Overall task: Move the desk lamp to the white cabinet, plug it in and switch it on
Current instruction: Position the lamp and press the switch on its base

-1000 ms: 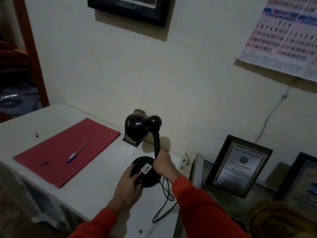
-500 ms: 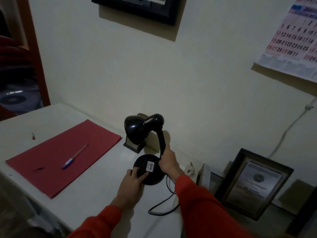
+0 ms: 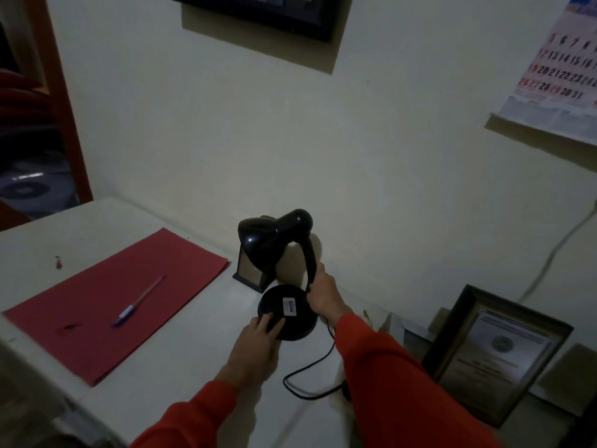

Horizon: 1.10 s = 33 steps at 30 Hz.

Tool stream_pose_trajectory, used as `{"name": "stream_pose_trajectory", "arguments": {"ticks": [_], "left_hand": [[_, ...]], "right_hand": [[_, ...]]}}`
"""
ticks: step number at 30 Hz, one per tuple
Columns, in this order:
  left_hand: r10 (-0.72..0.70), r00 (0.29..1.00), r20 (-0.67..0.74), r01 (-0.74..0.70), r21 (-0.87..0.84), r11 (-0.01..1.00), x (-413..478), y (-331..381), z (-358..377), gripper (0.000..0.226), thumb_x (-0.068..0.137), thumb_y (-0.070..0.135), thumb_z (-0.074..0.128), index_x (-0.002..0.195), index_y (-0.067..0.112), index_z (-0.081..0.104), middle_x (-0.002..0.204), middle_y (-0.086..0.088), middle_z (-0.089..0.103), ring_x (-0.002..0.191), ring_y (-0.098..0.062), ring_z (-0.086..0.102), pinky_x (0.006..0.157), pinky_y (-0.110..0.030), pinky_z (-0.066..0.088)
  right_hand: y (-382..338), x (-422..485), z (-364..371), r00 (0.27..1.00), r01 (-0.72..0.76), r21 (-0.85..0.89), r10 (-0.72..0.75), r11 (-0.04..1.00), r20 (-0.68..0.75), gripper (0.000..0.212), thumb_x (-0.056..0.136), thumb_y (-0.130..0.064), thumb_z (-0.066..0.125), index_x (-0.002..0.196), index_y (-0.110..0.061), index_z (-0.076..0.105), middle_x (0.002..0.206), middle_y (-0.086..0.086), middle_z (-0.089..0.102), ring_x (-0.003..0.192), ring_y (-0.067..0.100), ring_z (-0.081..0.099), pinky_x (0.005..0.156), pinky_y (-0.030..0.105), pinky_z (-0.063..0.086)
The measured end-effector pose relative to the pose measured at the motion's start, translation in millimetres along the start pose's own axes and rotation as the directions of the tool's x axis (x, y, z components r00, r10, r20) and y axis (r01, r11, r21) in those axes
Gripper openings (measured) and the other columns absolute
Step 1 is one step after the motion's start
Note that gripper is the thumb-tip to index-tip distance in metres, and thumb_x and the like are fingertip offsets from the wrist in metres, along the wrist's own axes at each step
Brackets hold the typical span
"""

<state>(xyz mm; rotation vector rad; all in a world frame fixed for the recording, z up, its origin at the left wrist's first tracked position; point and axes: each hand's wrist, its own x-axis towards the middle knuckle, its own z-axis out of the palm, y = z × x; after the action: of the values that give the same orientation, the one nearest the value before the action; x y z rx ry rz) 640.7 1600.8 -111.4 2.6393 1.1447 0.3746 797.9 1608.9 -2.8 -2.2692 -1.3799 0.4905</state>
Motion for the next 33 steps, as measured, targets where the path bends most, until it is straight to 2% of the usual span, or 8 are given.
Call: {"name": "stream_pose_trajectory", "arguments": {"ticks": [2, 4, 16, 20, 24, 26, 29, 33], "left_hand": [[0.004, 0.999, 0.045, -0.003, -0.017, 1.000, 1, -4, 0, 0.066, 0.084, 0.024, 0.048, 0.146, 0.014, 0.027, 0.147, -0.017, 0.036, 0.121, -0.034, 0.044, 0.099, -0.037, 0.043], [0.009, 0.998, 0.060, -0.008, -0.025, 1.000, 2, -5, -1, 0.069, 0.084, 0.024, 0.047, 0.148, 0.014, 0.021, 0.151, -0.015, 0.030, 0.126, -0.031, 0.038, 0.103, -0.037, 0.039], [0.058, 0.993, 0.100, -0.053, -0.055, 0.997, 9, -10, -1, 0.069, 0.085, 0.020, 0.050, 0.147, 0.013, 0.021, 0.155, -0.017, 0.021, 0.128, -0.033, 0.038, 0.105, -0.040, 0.040], [0.075, 0.995, 0.068, -0.066, -0.118, 0.991, -10, -19, 0, 0.066, 0.085, 0.017, 0.047, 0.147, 0.016, 0.023, 0.159, -0.014, 0.017, 0.127, -0.032, 0.043, 0.101, -0.039, 0.043], [0.050, 0.997, 0.056, -0.046, -0.061, 0.997, -30, -39, 3, 0.056, 0.093, 0.034, 0.037, 0.145, 0.014, 0.030, 0.156, -0.015, 0.025, 0.142, -0.030, 0.029, 0.116, -0.039, 0.025], [0.037, 0.997, 0.067, -0.035, -0.037, 0.999, -36, -43, 4, 0.061, 0.094, 0.048, 0.023, 0.145, 0.015, 0.031, 0.157, -0.013, 0.024, 0.144, -0.031, 0.024, 0.118, -0.042, 0.020], [0.042, 0.998, 0.041, -0.041, -0.029, 0.999, -40, -43, 5, 0.083, 0.084, 0.064, 0.000, 0.145, 0.017, 0.031, 0.157, -0.010, 0.024, 0.145, -0.030, 0.022, 0.118, -0.044, 0.019], [0.011, 1.000, 0.024, -0.010, -0.047, 0.999, -39, -46, 6, 0.069, 0.088, 0.056, 0.016, 0.144, 0.021, 0.034, 0.157, -0.006, 0.027, 0.145, -0.028, 0.022, 0.118, -0.043, 0.018]], "right_hand": [[2, 4, 2, 1.000, 0.004, -0.003, -0.004, 1.000, -0.010, 0.060, 0.078, -0.006, 0.048, 0.133, -0.022, 0.032, 0.110, 0.020, 0.061, 0.095, 0.037, 0.063, 0.084, 0.050, 0.055], [3, 7, 3, 1.000, 0.006, 0.000, -0.006, 1.000, -0.014, 0.060, 0.077, -0.006, 0.048, 0.133, -0.022, 0.032, 0.110, 0.020, 0.061, 0.095, 0.037, 0.063, 0.083, 0.051, 0.055], [6, 11, -5, 0.999, 0.041, -0.003, -0.041, 0.999, -0.015, 0.047, 0.085, -0.011, 0.049, 0.129, -0.013, 0.036, 0.118, 0.021, 0.058, 0.103, 0.037, 0.060, 0.087, 0.051, 0.053], [8, -9, 5, 0.988, 0.066, 0.011, -0.064, 0.998, -0.141, 0.072, 0.082, -0.007, 0.060, 0.144, -0.012, 0.023, 0.131, 0.018, 0.047, 0.117, 0.035, 0.052, 0.098, 0.043, 0.048], [8, -40, 20, 0.942, 0.075, -0.060, -0.090, 0.995, -0.323, 0.079, 0.076, -0.011, 0.069, 0.142, -0.010, 0.026, 0.129, 0.012, 0.040, 0.112, 0.030, 0.051, 0.085, 0.027, 0.046], [10, -48, 28, 0.944, 0.145, -0.164, -0.186, 0.976, -0.272, 0.070, 0.079, -0.016, 0.064, 0.140, -0.008, 0.032, 0.131, 0.012, 0.039, 0.117, 0.029, 0.045, 0.093, 0.032, 0.044], [11, -50, 40, 0.953, 0.287, -0.251, -0.303, 0.925, -0.027, 0.051, 0.085, -0.019, 0.054, 0.134, -0.005, 0.046, 0.136, 0.012, 0.041, 0.124, 0.031, 0.042, 0.099, 0.037, 0.041], [13, -44, 50, 0.939, 0.320, -0.290, -0.261, 0.902, 0.225, 0.056, 0.091, -0.021, 0.050, 0.142, -0.001, 0.036, 0.153, 0.012, 0.028, 0.133, 0.035, 0.035, 0.108, 0.040, 0.035]]}}
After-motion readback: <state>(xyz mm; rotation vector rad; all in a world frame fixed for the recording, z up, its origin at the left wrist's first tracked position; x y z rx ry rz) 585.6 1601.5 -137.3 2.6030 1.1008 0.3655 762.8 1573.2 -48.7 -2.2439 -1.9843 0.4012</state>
